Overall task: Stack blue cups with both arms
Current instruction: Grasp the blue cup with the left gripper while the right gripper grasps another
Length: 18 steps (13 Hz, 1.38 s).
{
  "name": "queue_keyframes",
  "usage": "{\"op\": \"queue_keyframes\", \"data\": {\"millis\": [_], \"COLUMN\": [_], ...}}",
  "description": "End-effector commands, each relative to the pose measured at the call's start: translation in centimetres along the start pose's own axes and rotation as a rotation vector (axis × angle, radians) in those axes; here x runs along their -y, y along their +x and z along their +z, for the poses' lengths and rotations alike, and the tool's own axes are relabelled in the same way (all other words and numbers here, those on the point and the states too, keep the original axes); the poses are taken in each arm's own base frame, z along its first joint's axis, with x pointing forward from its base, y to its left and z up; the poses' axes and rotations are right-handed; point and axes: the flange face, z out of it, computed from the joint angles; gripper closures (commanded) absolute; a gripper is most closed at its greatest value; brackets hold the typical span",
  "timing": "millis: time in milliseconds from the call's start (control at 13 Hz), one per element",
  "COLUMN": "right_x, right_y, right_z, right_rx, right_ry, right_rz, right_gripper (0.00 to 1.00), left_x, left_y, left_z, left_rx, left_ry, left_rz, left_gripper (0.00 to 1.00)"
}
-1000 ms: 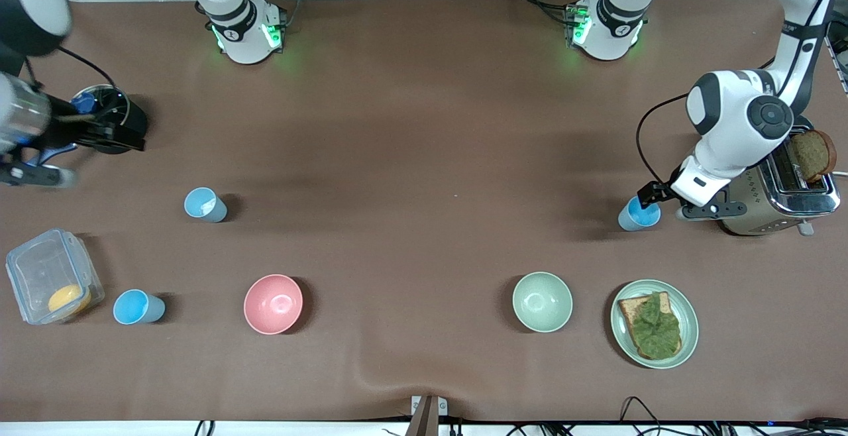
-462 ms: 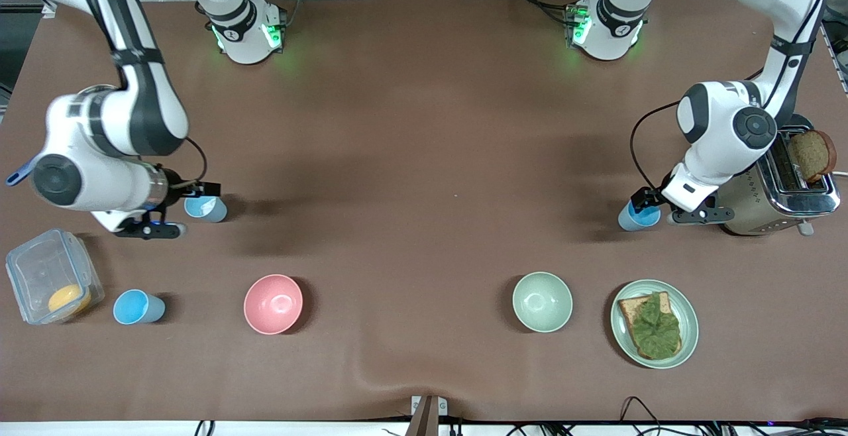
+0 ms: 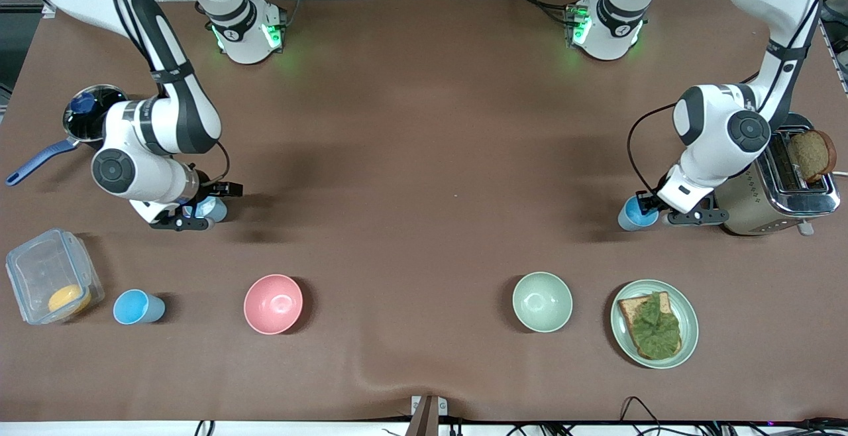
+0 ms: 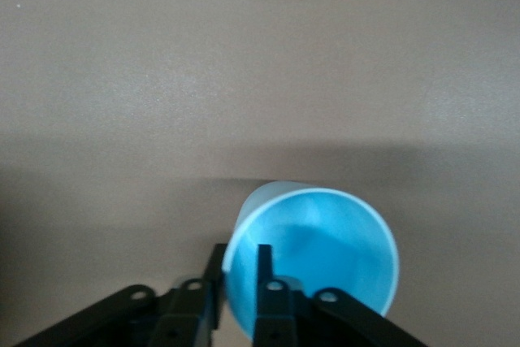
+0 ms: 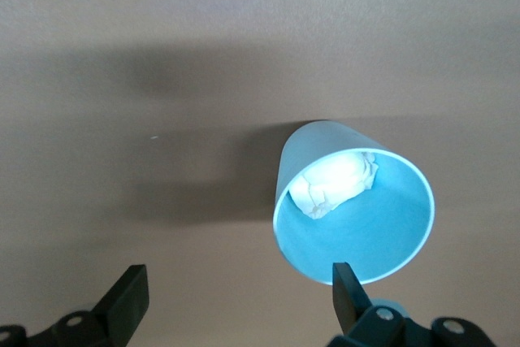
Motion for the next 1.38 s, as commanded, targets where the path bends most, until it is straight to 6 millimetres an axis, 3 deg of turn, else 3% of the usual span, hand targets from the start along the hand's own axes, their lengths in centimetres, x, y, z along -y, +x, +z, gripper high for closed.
{"op": "queue_keyframes", "data": {"millis": [0,154,231,308,462,692,846,1154,1308], "right_x": [-0.4,-0.4,-0.6,-0.6,-0.1,0.0,-0.1,0.1,1.3], "right_y": [0.5,0.6,0.7,0.8,1.0,2.6,3.2,3.3,3.6], "right_z": [1.4,1.8,2.0,2.0,1.5,0.4,0.1,0.4,-1.1], "right_rx": [-0.002,0.005,0.012,0.015,0.019,0.06,0.081,0.096,0.111], "right_ry": [-0.002,-0.003,-0.003,-0.003,-0.006,-0.017,-0.019,-0.025,-0.023], "right_rz": [0.003,0.009,0.012,0.007,-0.007,-0.016,-0.013,-0.025,-0.032], "right_gripper": [0.0,0.6,0.81,0.95,1.0,1.0,1.0,1.0,1.0], "left_x": [-0.5,-2.7,-3.3,-4.0,-6.7,-12.2,-15.6,-21.1,-22.6], "left_y": [1.1,3.0,3.9,5.2,7.2,8.4,8.6,7.9,7.7], "left_z": [-1.2,-3.7,-5.3,-7.3,-11.2,-17.6,-20.8,-23.7,-24.4], "left_rx": [-0.04,-0.067,-0.037,-0.026,0.02,0.055,0.039,0.018,0.007], "left_ry": [0.007,-0.003,-0.001,0.0,-0.003,-0.017,-0.036,-0.071,-0.079], "left_rz": [0.031,0.047,0.05,0.054,0.082,0.07,0.071,0.044,0.056], "left_gripper": [1.0,1.0,1.0,1.0,1.0,1.0,1.0,1.0,1.0]}}
